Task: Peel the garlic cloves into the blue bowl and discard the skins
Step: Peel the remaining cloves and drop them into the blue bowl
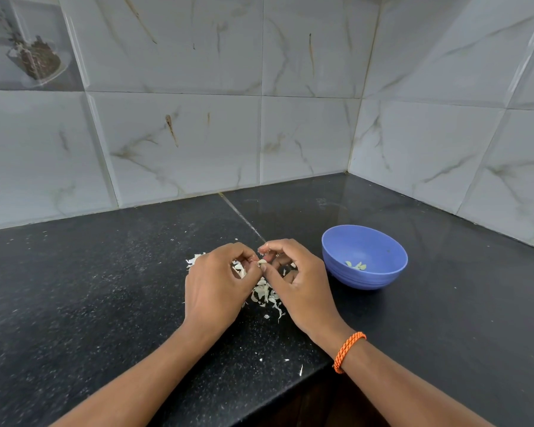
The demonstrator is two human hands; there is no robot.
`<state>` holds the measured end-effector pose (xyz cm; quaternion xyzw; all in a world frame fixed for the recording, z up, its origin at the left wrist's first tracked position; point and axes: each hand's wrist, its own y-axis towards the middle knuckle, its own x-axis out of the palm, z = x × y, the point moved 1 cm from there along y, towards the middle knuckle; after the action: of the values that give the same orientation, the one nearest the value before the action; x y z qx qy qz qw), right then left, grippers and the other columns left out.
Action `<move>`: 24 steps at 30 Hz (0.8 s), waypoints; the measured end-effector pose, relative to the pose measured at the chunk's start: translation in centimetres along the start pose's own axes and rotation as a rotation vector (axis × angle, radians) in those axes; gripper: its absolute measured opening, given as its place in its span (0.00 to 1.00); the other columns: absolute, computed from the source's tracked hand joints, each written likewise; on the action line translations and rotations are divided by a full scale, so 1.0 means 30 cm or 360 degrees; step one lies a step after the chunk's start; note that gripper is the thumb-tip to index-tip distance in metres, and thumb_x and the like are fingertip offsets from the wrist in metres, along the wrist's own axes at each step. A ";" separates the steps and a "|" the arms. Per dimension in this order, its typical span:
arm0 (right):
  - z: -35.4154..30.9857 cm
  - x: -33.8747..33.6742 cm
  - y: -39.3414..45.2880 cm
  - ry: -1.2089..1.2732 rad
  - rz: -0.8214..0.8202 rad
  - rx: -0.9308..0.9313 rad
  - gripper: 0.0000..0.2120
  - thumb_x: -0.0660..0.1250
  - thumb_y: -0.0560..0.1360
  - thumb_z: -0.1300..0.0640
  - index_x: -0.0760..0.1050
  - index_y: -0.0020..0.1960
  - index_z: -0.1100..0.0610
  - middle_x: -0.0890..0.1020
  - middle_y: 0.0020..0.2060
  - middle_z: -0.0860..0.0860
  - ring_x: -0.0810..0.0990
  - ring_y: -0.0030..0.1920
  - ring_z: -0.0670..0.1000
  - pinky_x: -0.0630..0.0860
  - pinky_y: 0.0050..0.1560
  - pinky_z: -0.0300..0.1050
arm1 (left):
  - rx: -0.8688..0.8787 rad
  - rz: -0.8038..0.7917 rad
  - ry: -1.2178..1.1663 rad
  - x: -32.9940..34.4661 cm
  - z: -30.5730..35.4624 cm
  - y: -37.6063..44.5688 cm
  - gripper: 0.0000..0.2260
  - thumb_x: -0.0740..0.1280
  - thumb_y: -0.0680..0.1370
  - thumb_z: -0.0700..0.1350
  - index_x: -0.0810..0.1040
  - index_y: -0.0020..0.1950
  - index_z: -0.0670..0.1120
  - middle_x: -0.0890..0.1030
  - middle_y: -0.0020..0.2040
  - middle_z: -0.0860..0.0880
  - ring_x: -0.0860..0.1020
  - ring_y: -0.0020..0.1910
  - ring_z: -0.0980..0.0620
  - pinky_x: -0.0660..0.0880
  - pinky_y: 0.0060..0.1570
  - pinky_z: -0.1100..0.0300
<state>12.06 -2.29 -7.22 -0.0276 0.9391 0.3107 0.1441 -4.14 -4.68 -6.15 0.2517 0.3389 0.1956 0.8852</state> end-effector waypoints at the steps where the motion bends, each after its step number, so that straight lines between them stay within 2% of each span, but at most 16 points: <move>1: -0.002 0.000 0.000 -0.0007 0.0009 -0.0011 0.13 0.75 0.79 0.64 0.83 0.59 0.51 0.84 0.49 0.45 0.85 0.47 0.52 0.79 0.38 0.40 | 0.0001 0.0008 -0.0022 0.000 -0.001 0.000 0.06 0.77 0.76 0.50 0.83 0.42 0.58 0.83 0.39 0.65 0.81 0.32 0.57 0.75 0.32 0.58; 3: -0.005 -0.003 -0.001 -0.0028 0.0037 -0.0014 0.13 0.76 0.78 0.64 0.83 0.60 0.51 0.85 0.48 0.44 0.85 0.48 0.51 0.79 0.37 0.40 | 0.0011 0.0018 -0.0075 -0.001 0.000 -0.002 0.06 0.78 0.76 0.49 0.83 0.41 0.58 0.83 0.37 0.64 0.81 0.30 0.55 0.77 0.32 0.56; 9: -0.013 -0.006 -0.002 0.0057 0.0060 0.0034 0.12 0.77 0.77 0.64 0.82 0.56 0.52 0.86 0.41 0.46 0.87 0.45 0.47 0.81 0.44 0.37 | -0.0048 -0.0050 -0.0248 0.006 -0.013 -0.004 0.06 0.78 0.76 0.47 0.84 0.40 0.56 0.82 0.31 0.58 0.80 0.27 0.54 0.78 0.33 0.55; 12: -0.011 -0.006 0.001 0.0185 0.0058 0.0096 0.12 0.78 0.77 0.64 0.80 0.56 0.52 0.87 0.40 0.48 0.88 0.44 0.49 0.83 0.45 0.41 | -0.0126 -0.0094 -0.0337 0.009 -0.025 0.000 0.07 0.78 0.77 0.45 0.85 0.40 0.54 0.81 0.28 0.53 0.79 0.25 0.52 0.75 0.32 0.57; 14: -0.008 -0.008 0.004 0.0305 0.0051 0.0157 0.12 0.78 0.77 0.64 0.80 0.56 0.53 0.87 0.41 0.50 0.88 0.43 0.51 0.83 0.45 0.44 | -0.0177 -0.0124 -0.0426 0.010 -0.029 0.002 0.07 0.78 0.77 0.44 0.85 0.40 0.53 0.82 0.28 0.50 0.81 0.26 0.49 0.74 0.32 0.58; 17: -0.008 -0.008 0.005 0.0396 0.0023 0.0200 0.12 0.76 0.78 0.64 0.80 0.58 0.54 0.88 0.45 0.52 0.88 0.46 0.52 0.84 0.46 0.43 | -0.0242 -0.0153 -0.0539 0.010 -0.024 0.003 0.07 0.79 0.77 0.47 0.85 0.41 0.52 0.84 0.32 0.48 0.82 0.27 0.43 0.76 0.33 0.56; 24: 0.003 -0.008 0.010 0.0474 0.0059 0.0158 0.19 0.74 0.78 0.69 0.79 0.65 0.54 0.87 0.48 0.53 0.87 0.51 0.53 0.83 0.53 0.44 | -0.0234 -0.0179 -0.0575 0.013 -0.013 0.000 0.07 0.76 0.78 0.46 0.85 0.41 0.52 0.85 0.35 0.48 0.81 0.25 0.44 0.81 0.34 0.45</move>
<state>12.27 -2.01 -7.06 -0.0489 0.9647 0.2588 -0.0015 -4.15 -4.36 -6.59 0.1982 0.1729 0.1218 0.9571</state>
